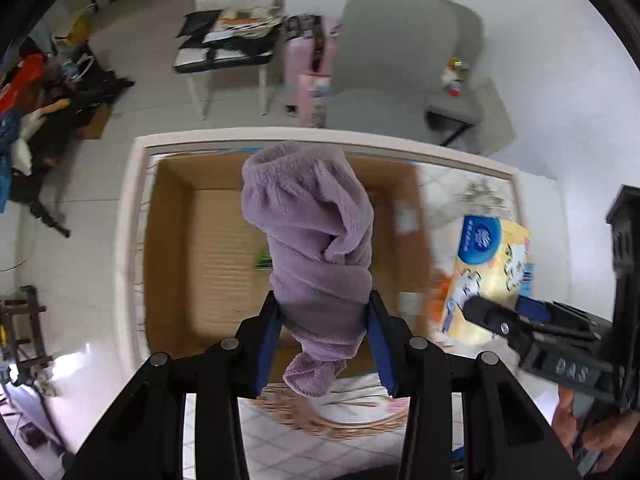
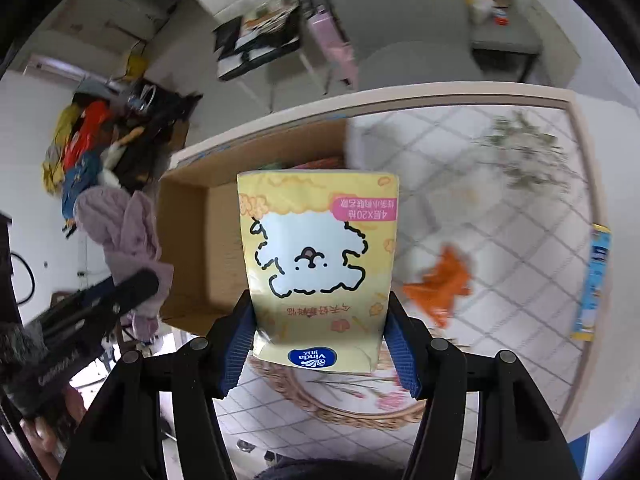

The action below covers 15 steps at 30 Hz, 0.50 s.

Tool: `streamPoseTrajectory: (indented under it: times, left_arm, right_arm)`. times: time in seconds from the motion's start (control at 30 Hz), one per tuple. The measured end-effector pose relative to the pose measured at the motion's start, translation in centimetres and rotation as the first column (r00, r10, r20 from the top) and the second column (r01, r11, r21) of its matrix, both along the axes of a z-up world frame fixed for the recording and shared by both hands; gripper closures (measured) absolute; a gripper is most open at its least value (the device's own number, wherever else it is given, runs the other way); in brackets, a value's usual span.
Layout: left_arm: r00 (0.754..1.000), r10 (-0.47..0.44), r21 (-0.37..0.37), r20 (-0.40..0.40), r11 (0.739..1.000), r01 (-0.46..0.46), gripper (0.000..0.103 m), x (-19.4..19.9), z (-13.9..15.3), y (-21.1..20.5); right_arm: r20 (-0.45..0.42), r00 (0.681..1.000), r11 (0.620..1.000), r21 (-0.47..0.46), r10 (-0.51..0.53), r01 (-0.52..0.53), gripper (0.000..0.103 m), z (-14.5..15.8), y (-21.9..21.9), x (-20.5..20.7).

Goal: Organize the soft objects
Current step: 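Carry the towel and tissue pack into the box and release both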

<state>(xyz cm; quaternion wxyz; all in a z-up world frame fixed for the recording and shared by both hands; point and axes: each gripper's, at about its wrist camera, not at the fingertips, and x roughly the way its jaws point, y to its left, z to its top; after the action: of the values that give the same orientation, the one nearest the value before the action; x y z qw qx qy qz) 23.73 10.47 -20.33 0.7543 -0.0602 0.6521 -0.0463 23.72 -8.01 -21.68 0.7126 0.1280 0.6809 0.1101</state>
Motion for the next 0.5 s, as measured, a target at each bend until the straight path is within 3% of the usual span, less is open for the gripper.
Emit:
streamPoseTrajectory:
  times: [0.2, 0.5]
  left_arm:
    - [0.996, 0.015, 0.009, -0.084, 1.000, -0.014, 0.065, 3.2, -4.3, 4.4]
    - [0.979, -0.014, 0.007, -0.202, 1.000, 0.016, 0.064, 8.5, -11.6, 6.1]
  right_arm:
    - [-0.053, 0.997, 0.996, -0.079, 0.046, -0.051, 0.040, -4.0, 6.7, 0.1]
    - [-0.166, 0.984, 0.980, -0.177, 0.063, -0.092, 0.040, -12.3, 8.6, 0.5]
